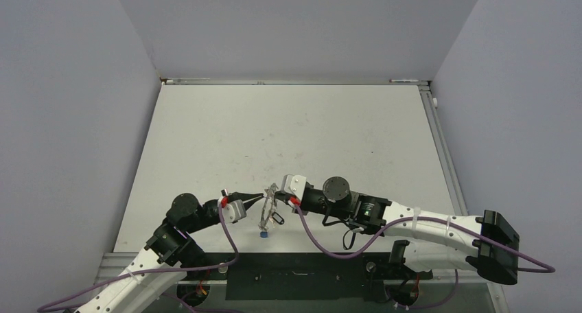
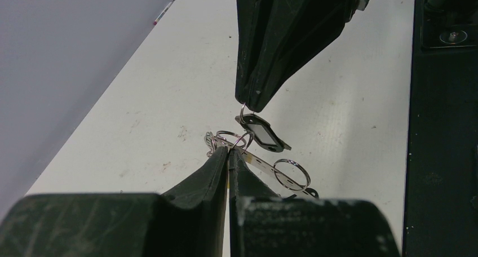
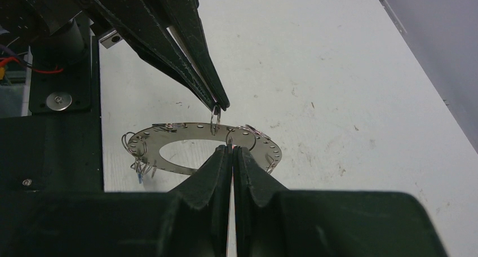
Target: Put the keys on the keyring
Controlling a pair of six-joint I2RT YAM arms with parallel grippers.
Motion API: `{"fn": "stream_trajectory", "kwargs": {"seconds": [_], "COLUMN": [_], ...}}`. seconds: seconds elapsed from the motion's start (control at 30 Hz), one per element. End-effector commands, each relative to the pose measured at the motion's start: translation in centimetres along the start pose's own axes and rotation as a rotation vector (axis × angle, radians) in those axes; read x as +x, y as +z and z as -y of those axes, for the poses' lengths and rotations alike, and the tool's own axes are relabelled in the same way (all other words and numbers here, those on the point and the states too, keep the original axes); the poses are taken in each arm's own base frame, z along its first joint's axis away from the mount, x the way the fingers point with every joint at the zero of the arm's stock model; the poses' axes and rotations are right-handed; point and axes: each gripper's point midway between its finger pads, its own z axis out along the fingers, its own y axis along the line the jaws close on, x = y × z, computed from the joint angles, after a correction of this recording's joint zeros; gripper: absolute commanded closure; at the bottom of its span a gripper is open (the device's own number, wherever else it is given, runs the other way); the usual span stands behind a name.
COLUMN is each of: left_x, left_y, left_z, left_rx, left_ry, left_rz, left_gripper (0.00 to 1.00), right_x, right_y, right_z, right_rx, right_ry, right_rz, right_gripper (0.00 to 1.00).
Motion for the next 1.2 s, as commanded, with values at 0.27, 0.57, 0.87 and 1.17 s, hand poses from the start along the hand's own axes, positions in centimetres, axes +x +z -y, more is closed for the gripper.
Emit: {"fn": "stream_trajectory", "kwargs": {"seconds": [0.27,0.57,0.87,1.17], "left_x": [-3.2,-3.2,-3.1,-3.0], "left_y": [0.0,0.0,0.0,0.1], "left_z": [-1.0,-1.0,-1.0,-0.9], "left_rx": [-0.022,-0.022,-0.021,-0.019], "left_ry": [0.037,0.038,0.036,0.033], "left_rz": [0.093,0.094,0.091,0.087], "left_gripper": [1.0,1.0,1.0,1.0], "right_x": [-3.2,-3.9,-4.1,-4.4], "right_y": [1.1,0.7,0.8,0.7], "right_z": [0.3,0.8,0.3,0.4], "right_rx": [0.024,0.06,0.049,0.06], "right_ry": [-0.042,-0.05,-0.055,-0.072], "right_rz": [0.075,0.089,0.094,0.097], "right_gripper": [0.95,0.95,0.95,0.95]}}
